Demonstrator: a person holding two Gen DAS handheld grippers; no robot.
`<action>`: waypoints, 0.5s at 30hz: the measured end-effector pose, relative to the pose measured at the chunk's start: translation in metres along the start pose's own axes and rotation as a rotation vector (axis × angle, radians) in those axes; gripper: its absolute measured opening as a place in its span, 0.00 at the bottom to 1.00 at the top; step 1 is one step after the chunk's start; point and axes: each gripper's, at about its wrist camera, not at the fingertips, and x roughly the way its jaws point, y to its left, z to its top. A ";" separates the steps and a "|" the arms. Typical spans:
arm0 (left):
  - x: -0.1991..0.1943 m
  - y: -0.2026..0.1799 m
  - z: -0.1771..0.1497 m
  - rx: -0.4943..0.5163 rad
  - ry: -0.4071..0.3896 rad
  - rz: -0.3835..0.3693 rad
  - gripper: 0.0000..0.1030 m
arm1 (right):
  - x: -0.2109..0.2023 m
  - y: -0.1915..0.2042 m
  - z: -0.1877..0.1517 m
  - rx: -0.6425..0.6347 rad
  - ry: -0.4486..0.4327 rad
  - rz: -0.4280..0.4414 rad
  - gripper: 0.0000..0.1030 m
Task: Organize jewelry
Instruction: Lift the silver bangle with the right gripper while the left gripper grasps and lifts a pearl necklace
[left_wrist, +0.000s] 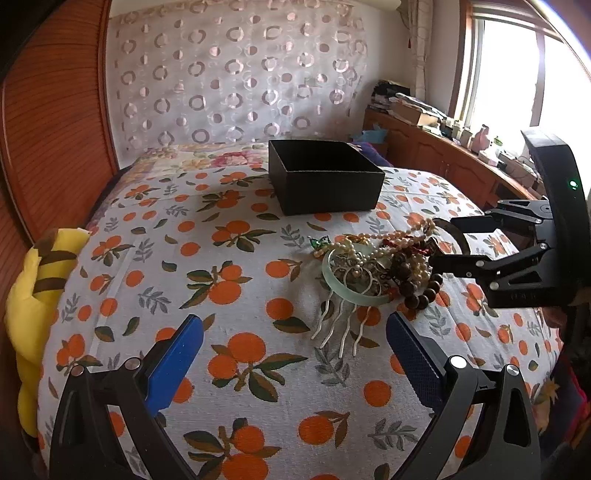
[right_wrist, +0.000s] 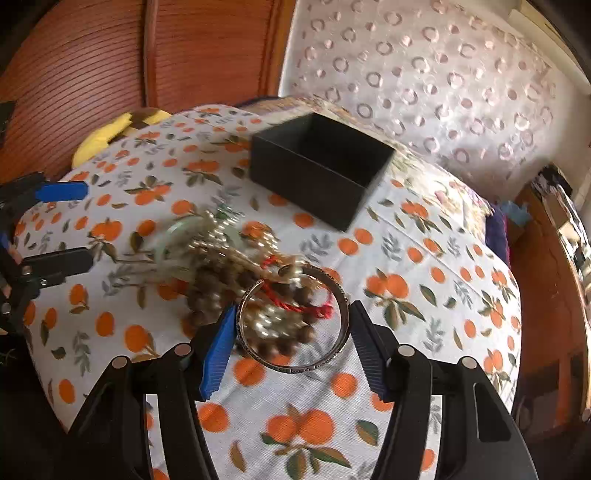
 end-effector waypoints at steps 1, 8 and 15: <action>0.000 -0.001 0.000 0.003 0.001 -0.001 0.93 | 0.001 -0.003 -0.001 0.008 0.008 0.005 0.61; 0.001 -0.003 0.006 0.004 -0.011 -0.007 0.93 | -0.005 -0.022 -0.008 0.032 0.023 -0.054 0.61; 0.016 -0.009 0.025 0.025 -0.011 -0.063 0.92 | -0.015 -0.031 -0.011 0.073 -0.030 -0.057 0.61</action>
